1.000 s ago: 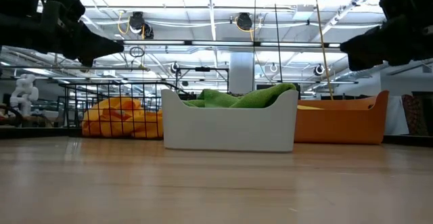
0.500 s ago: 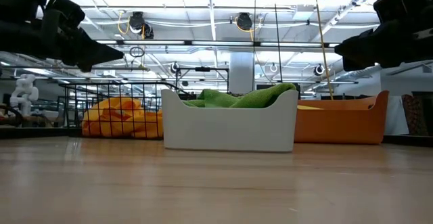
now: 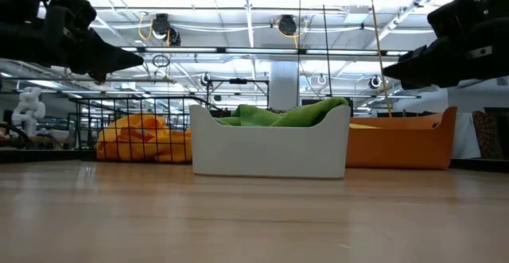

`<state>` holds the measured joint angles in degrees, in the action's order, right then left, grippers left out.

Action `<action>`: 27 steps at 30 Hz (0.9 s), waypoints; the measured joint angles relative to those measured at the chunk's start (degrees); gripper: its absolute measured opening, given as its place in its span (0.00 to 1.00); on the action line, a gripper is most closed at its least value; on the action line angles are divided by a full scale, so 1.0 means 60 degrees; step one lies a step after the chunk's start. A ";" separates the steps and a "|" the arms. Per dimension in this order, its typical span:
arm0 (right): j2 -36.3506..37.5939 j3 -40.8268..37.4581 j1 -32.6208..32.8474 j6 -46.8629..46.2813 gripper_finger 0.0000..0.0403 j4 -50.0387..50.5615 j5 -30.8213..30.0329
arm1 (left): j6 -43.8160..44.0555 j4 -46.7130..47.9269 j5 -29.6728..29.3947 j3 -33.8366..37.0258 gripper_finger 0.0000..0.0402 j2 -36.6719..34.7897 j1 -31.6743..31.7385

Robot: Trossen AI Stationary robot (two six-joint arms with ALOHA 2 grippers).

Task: Sort microfiber towel by color & place in baskets
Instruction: Return to Home Position

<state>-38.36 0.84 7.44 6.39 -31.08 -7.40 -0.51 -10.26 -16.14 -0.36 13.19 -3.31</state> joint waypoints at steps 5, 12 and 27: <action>0.0901 0.0000 -0.0050 -0.0468 0.00 0.1192 0.0013 | -0.0172 0.0019 -0.0184 0.0000 0.00 0.0000 -0.0102; 0.2365 0.0000 -0.0043 -0.0551 0.00 0.2350 0.0678 | -0.0662 0.0036 0.0239 0.0004 0.00 -0.0075 -0.0098; 0.4020 0.0000 -0.0039 -0.0425 0.00 0.3847 0.0818 | -0.0761 0.0692 0.1404 0.0007 0.00 -0.1370 -0.0098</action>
<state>-14.25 0.84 7.20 3.84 -8.00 -2.49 -5.08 -6.10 -7.72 -0.32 4.97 -3.90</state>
